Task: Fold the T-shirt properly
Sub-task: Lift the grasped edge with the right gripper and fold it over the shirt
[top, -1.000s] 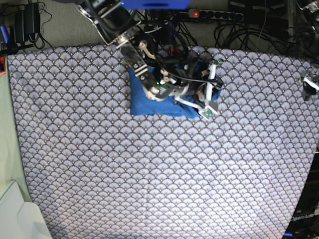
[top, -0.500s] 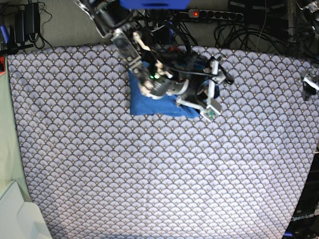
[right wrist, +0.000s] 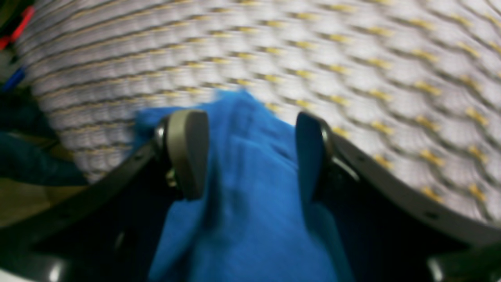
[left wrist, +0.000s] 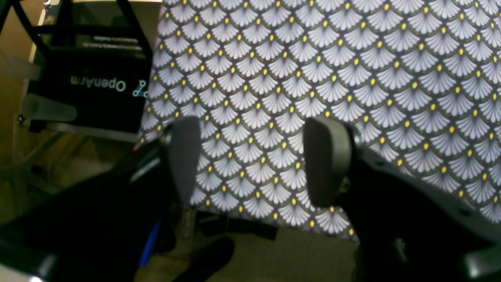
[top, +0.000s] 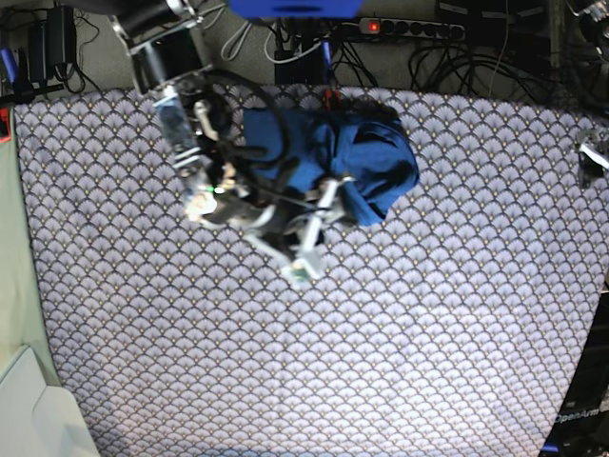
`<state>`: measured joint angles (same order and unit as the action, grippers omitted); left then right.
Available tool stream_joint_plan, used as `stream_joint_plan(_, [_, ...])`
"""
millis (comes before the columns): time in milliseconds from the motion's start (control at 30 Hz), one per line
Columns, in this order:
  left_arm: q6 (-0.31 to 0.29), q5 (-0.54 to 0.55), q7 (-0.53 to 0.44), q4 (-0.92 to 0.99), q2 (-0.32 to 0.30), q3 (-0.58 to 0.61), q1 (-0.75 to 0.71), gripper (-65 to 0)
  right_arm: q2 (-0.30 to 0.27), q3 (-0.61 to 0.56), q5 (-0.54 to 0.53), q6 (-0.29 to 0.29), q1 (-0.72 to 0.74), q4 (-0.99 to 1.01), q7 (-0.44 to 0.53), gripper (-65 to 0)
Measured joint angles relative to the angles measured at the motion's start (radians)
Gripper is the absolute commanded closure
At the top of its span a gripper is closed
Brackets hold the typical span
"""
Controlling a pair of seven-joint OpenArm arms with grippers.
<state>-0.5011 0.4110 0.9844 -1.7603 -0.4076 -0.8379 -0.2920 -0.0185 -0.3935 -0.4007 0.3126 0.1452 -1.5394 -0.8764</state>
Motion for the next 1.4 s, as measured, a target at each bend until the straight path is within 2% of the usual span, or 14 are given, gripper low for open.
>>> stream_joint_plan(133, [-0.002,0.003,-0.013,0.042,-0.006,0.004,0.010,-40.4,-0.011,0.003,0.002,0.000,-0.089,-0.092,0.005,-36.3])
stream_joint_plan(200, [-0.010,0.003,0.000,0.093,-0.030,0.007,0.025,-40.4,-0.001,0.000,-0.004,0.000,-0.142,-0.140,0.008,-36.3])
stream_joint_plan(333, [-0.126,-0.003,0.001,0.171,-0.080,-0.003,0.075,-40.4,-0.001,0.005,-0.003,0.000,-0.195,-0.205,0.009,-36.3])
stream_joint_plan(400, [-0.159,-0.003,0.000,0.175,-0.087,-0.002,0.079,-40.4,-0.005,0.005,-0.007,0.000,-0.216,-0.219,0.028,-36.3])
stream_joint_plan(533, [-0.161,-0.003,0.003,0.149,-0.079,-0.001,0.073,-40.4,-0.058,0.007,-0.005,0.000,-0.248,-0.170,0.097,-36.3])
stream_joint_plan(767, [-0.161,-0.004,0.008,0.148,-0.040,-0.001,0.072,-40.4,-0.087,0.003,-0.028,0.002,-0.245,-0.029,0.245,-36.3])
stream_joint_plan(867, [-0.168,0.000,0.001,0.145,-0.043,0.001,0.057,-40.4,-0.103,0.001,-0.034,0.005,-0.243,-0.022,0.264,-36.3])
stream_joint_plan(1033, [-0.169,-0.003,0.004,0.145,-0.041,0.002,0.046,-40.4,-0.122,0.000,-0.034,0.006,-0.241,-0.040,0.252,-36.3])
stream_joint_plan(1167, [-0.170,-0.003,0.003,0.145,-0.040,0.002,0.046,-40.4,-0.130,-0.005,-0.013,-0.004,-0.266,-0.162,0.206,-36.3])
stream_joint_plan(1300, [-0.169,-0.003,0.003,0.145,-0.041,0.002,0.047,-40.4,-0.103,-0.006,-0.006,-0.003,-0.239,-0.201,0.174,-36.4])
stream_joint_plan(1400, [-0.170,-0.003,0.003,0.145,-0.041,0.002,0.046,-40.4,-0.085,-0.008,-0.020,0.000,-0.178,-0.157,0.176,-36.4])
